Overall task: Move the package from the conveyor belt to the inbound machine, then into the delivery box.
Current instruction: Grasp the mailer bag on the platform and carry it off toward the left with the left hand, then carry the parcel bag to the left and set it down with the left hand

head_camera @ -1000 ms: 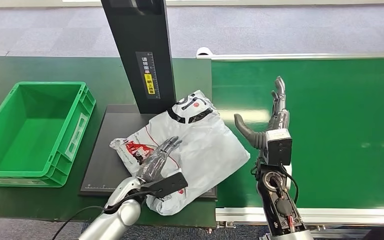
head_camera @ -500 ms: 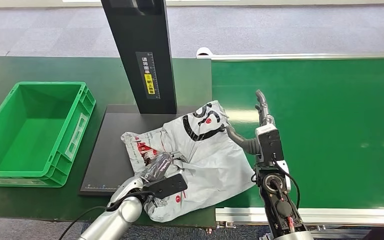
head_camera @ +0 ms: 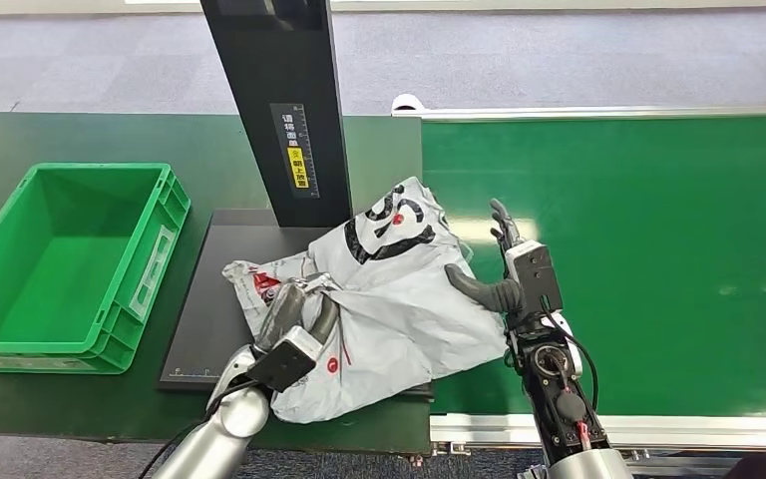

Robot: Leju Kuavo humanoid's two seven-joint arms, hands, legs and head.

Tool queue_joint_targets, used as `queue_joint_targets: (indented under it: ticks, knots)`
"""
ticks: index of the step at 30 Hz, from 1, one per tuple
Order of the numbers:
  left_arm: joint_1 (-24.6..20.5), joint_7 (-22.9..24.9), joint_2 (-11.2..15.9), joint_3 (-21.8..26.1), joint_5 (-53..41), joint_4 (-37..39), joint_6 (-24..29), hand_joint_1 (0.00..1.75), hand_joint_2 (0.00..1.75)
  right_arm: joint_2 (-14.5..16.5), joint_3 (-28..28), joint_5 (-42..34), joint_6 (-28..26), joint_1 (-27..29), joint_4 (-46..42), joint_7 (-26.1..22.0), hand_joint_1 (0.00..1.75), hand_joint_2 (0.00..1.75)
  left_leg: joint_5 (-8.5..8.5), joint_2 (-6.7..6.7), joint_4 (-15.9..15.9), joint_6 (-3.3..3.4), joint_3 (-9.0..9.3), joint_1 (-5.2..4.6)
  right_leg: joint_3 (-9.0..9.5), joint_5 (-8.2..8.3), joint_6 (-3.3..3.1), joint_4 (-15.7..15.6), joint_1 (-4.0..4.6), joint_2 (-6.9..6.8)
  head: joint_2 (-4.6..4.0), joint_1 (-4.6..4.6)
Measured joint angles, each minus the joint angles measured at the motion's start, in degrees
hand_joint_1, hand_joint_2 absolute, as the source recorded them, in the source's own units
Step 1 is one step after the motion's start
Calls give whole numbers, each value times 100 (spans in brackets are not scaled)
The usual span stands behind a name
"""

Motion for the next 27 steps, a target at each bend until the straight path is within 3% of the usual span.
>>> queue_joint_targets:
  ticks: [6, 10, 12, 20, 27]
  knots:
    - [147, -392, 3, 236, 110, -582, 650, 175, 175, -8, -27, 13, 63, -103, 185, -63, 0, 175, 0, 0, 0, 0, 1, 0, 0, 0, 0, 0, 0, 0, 1, 0]
    - [134, -377, 37, 482, -1218, -887, 2165, 175, 175, -25, -46, 13, 66, -169, 294, -96, 0, 175, 0, 0, 0, 0, 1, 0, 1, 0, 0, 1, 0, 0, 1, -1]
    - [126, -331, 52, 703, -1992, -1032, 2597, 175, 175, -37, -61, 13, 72, -183, 336, -116, 0, 175, 0, 0, 0, 0, 1, 0, 1, 0, 0, 1, 0, 0, 1, -1]
    - [140, -680, -57, 2343, -3086, -1614, 2731, 175, 175, -160, -79, -43, 71, -143, 407, -186, 0, 175, 0, 2, 0, 0, 1, 1, -1, 0, 0, 1, 1, 1, 0, -1]
    - [-139, -468, -197, 3756, -3377, -1649, 2737, 175, 175, -227, -79, -96, 54, 45, 298, -161, 0, 175, 1, 4, 0, 0, 1, 1, 0, 0, -1, 1, 1, 3, 1, 0]
